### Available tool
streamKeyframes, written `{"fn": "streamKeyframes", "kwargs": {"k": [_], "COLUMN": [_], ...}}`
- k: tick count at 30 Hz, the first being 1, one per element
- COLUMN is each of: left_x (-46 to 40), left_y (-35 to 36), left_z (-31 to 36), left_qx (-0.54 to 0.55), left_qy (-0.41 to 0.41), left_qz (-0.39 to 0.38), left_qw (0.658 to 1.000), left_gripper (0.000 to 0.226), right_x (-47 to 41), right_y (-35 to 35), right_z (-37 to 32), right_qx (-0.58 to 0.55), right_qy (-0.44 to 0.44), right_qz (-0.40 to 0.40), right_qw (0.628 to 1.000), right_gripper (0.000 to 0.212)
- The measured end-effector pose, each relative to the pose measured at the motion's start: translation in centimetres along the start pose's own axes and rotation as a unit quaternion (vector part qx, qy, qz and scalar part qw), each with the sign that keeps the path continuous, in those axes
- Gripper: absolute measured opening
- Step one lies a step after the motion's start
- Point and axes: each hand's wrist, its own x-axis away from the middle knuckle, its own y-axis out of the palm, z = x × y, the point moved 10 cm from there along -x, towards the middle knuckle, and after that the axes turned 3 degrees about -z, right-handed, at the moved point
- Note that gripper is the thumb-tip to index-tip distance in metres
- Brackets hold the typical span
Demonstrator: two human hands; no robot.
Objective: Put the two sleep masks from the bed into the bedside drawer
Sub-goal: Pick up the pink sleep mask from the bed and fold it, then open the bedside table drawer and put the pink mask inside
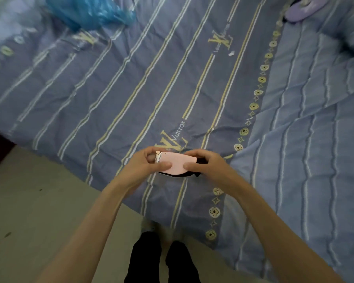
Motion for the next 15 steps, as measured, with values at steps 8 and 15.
{"fn": "streamKeyframes", "kwargs": {"k": [8, 15], "left_x": [13.2, 25.3], "left_y": [-13.8, -31.0], "left_z": [4.4, 4.3], "left_qx": [0.195, 0.187], "left_qy": [0.062, 0.121], "left_qz": [0.149, 0.292], "left_qw": [0.967, 0.93], "left_gripper": [0.024, 0.018], "right_x": [-1.7, -5.7], "right_y": [14.3, 34.2], "right_z": [-12.4, -20.3], "right_qx": [-0.084, -0.043], "right_qy": [-0.048, -0.051], "right_qz": [-0.034, -0.136], "right_qw": [0.995, 0.988], "right_gripper": [0.018, 0.017]}}
